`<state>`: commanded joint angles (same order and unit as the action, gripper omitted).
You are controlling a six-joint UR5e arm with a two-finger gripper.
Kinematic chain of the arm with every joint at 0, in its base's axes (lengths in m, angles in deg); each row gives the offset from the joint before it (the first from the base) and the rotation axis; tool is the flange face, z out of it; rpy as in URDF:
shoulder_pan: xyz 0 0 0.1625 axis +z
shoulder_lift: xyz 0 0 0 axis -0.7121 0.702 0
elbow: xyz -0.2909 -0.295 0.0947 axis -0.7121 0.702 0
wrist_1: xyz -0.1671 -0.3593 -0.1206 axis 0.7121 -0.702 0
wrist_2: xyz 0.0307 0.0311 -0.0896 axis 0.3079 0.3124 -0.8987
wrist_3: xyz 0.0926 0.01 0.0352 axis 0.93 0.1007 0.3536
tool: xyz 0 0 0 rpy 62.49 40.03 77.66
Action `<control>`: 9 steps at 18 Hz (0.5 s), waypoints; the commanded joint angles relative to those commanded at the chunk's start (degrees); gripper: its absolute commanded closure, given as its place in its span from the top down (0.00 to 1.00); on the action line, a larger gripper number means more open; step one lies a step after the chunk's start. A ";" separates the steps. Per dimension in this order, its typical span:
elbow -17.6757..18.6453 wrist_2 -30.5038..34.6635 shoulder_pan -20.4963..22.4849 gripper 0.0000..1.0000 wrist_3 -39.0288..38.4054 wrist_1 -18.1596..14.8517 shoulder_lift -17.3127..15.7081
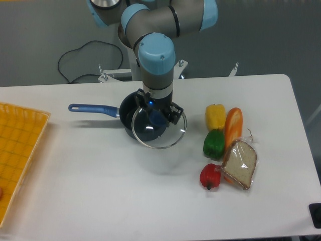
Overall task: Place the lid on the table
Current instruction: 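Lift the clear glass lid off the blue saucepan with the gripper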
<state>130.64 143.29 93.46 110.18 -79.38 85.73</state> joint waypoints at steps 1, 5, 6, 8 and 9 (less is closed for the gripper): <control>-0.09 0.00 -0.09 0.48 -0.09 0.00 0.09; -1.66 0.00 -0.09 0.48 -0.35 -1.57 0.96; -2.63 0.00 -0.17 0.48 -0.53 -2.28 1.58; -4.39 0.00 -0.26 0.48 -0.79 -3.77 2.46; -5.09 0.00 -0.26 0.48 -1.05 -4.04 2.72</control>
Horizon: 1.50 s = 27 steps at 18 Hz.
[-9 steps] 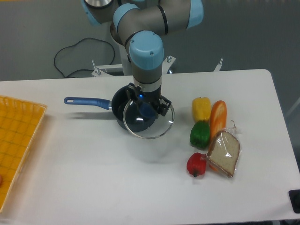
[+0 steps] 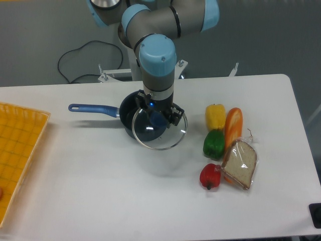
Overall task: Place the lid on the table
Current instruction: 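Lift the clear glass lid off the blue saucepan with the gripper, then carry the held glass lid away from the saucepan across the table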
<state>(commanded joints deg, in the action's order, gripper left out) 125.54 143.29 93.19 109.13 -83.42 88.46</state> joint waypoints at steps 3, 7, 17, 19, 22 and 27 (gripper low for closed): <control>-0.80 0.00 -0.17 0.48 -0.44 0.00 0.70; -2.11 0.00 -0.96 0.48 -2.11 0.26 2.28; -7.04 -0.26 -6.76 0.48 -9.93 3.42 8.61; -6.60 -0.18 -7.12 0.48 -10.72 5.35 9.14; -6.34 -0.26 -8.26 0.48 -11.95 6.85 9.84; -4.05 -0.18 -8.53 0.48 -12.13 10.37 10.46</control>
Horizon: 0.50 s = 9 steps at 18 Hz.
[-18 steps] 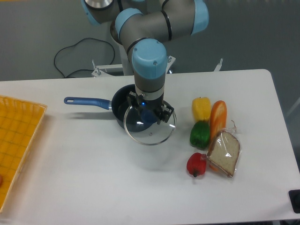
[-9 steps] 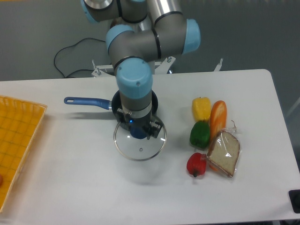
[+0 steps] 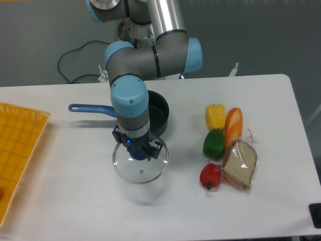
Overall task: Place the lid on the table
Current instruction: 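Carry the held glass lid away from the saucepan across the table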
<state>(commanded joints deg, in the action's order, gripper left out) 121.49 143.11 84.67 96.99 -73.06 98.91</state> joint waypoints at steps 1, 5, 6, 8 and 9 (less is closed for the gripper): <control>0.00 0.00 0.00 0.48 0.00 0.09 0.26; 0.00 0.00 -0.97 0.48 -0.09 0.70 1.32; 0.00 0.00 -0.97 0.48 -0.09 0.88 1.50; 0.00 0.09 -1.05 0.48 -0.35 0.97 1.85; 0.00 0.09 -1.14 0.48 -0.44 0.97 2.11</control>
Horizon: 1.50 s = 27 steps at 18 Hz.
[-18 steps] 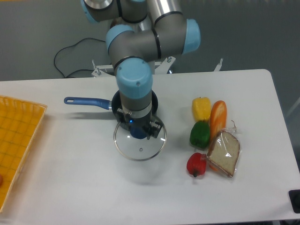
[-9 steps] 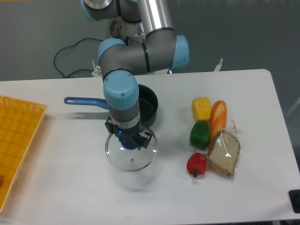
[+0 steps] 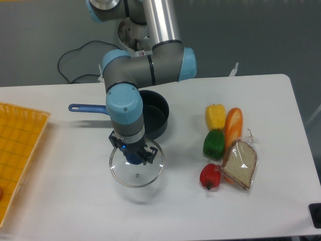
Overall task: Place the lid on the table
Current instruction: 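Carry the held glass lid away from the saucepan across the table, then lower the glass lid flat onto the table beside the saucepan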
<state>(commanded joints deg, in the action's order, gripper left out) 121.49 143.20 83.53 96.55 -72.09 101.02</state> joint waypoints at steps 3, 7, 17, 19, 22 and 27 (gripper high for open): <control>0.00 0.35 -0.79 0.49 -0.18 1.05 0.88; 0.09 1.14 -1.49 0.49 -1.49 2.20 2.11; 0.96 0.97 -2.46 0.49 -3.16 3.42 3.52; 1.58 0.88 -2.55 0.49 -3.86 3.95 3.61; 1.58 0.62 -2.64 0.49 -4.39 4.04 3.69; 1.67 -0.17 -2.73 0.49 -6.06 5.63 4.13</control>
<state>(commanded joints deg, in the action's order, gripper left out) 123.16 143.03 80.80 90.49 -66.46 105.16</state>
